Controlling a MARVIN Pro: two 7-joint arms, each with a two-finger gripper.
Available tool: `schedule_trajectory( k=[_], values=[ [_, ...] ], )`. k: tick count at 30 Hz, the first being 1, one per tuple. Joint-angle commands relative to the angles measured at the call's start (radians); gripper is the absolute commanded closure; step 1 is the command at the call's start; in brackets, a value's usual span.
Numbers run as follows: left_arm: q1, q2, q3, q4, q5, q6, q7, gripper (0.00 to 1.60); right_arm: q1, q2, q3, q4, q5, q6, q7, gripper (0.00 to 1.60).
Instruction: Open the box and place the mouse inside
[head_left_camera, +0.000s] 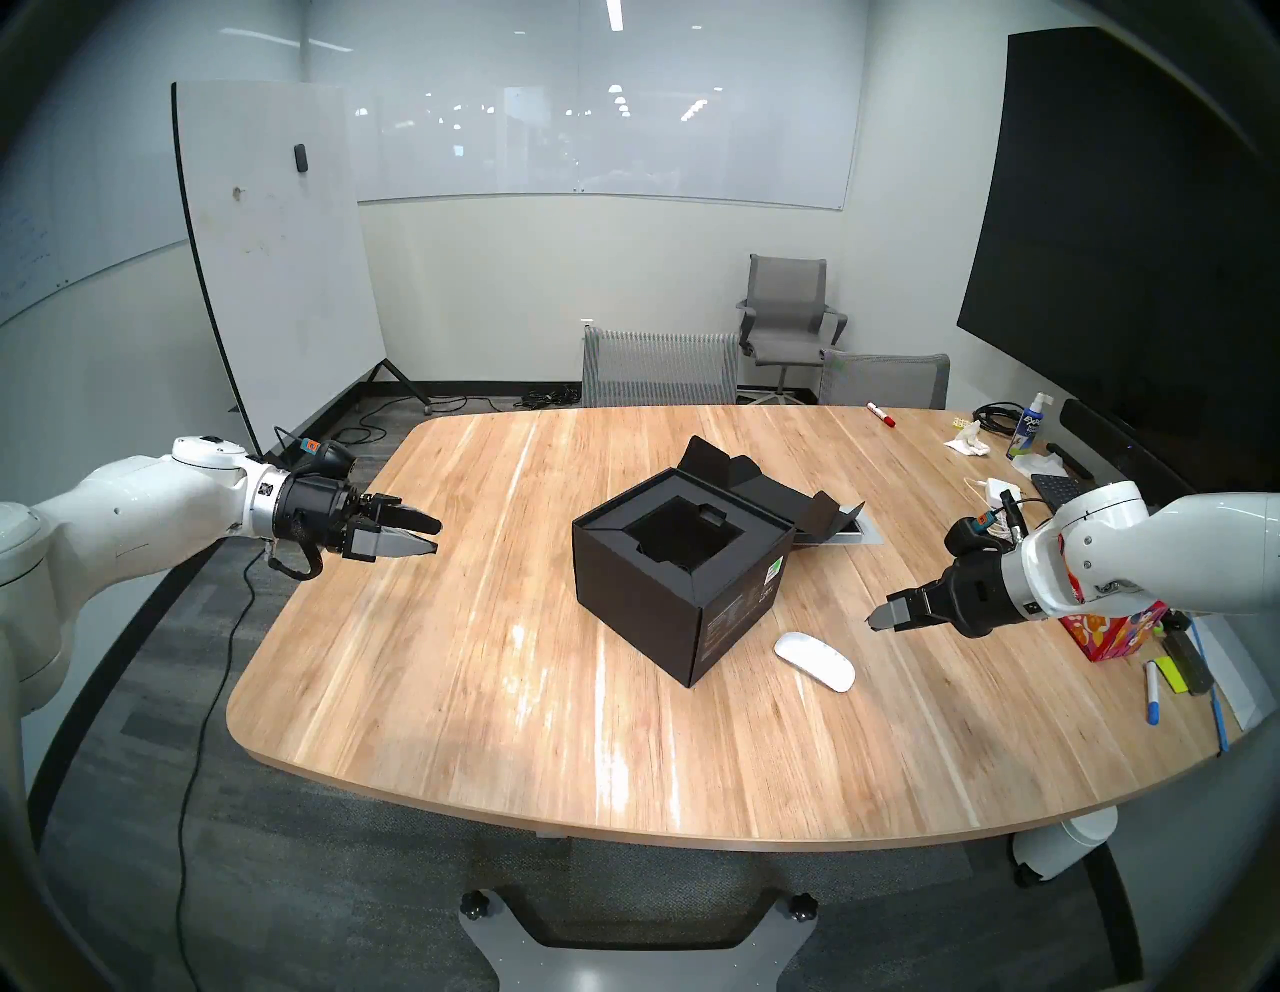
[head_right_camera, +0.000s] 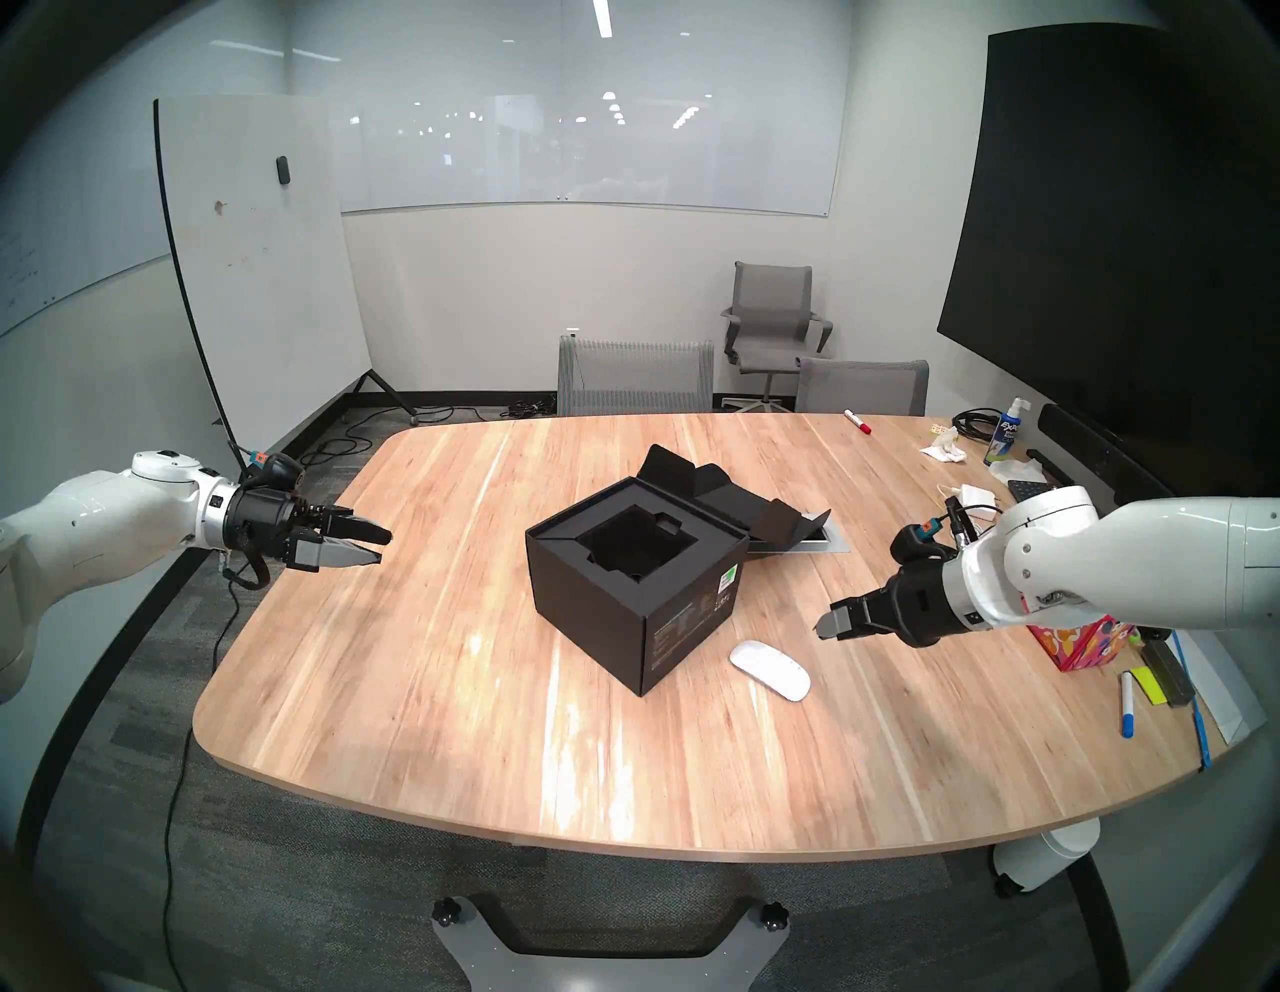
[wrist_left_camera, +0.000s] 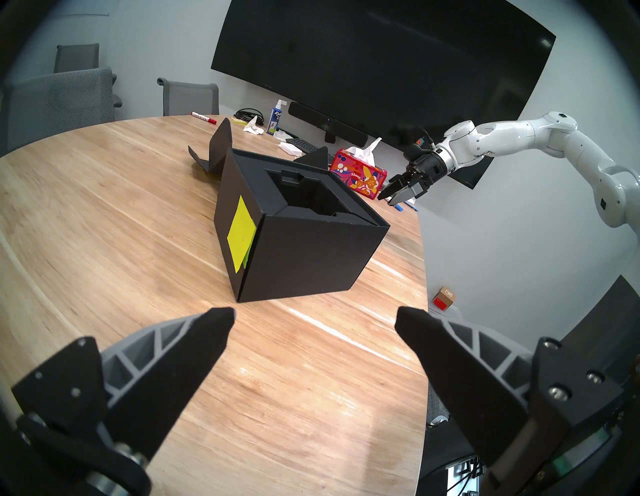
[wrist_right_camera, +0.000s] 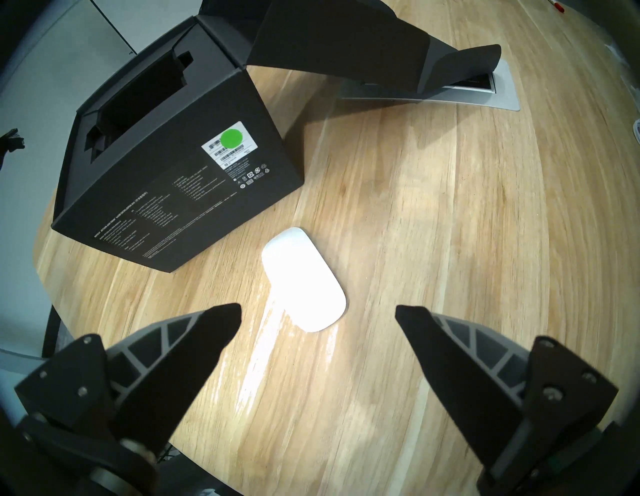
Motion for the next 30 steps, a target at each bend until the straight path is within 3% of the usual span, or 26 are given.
schedule_trajectory(
  k=[1, 15, 17, 23, 27, 30],
  values=[
    [-0.016, 0.003, -0.007, -0.002, -0.008, 0.003, -0.006, 0.00, 0.038, -0.006, 0.003, -0.013, -0.045, 0.011, 0.016, 0.00],
    [-0.016, 0.003, -0.008, -0.002, -0.008, 0.003, -0.006, 0.00, 0.015, -0.077, 0.012, 0.003, -0.149, 0.077, 0.121, 0.00],
    [-0.015, 0.002, -0.008, -0.002, -0.008, 0.003, -0.006, 0.00, -0.009, -0.116, 0.019, 0.033, -0.181, 0.090, 0.172, 0.00],
    [-0.015, 0.002, -0.008, -0.002, -0.008, 0.003, -0.006, 0.00, -0.061, -0.192, 0.041, 0.093, -0.213, 0.114, 0.211, 0.00],
    [-0.015, 0.002, -0.008, -0.002, -0.008, 0.003, -0.006, 0.00, -0.097, -0.218, 0.061, 0.130, -0.202, 0.113, 0.207, 0.00],
    [-0.015, 0.002, -0.008, -0.002, -0.008, 0.003, -0.006, 0.00, -0.120, -0.232, 0.072, 0.164, -0.229, 0.094, 0.254, 0.00]
  ],
)
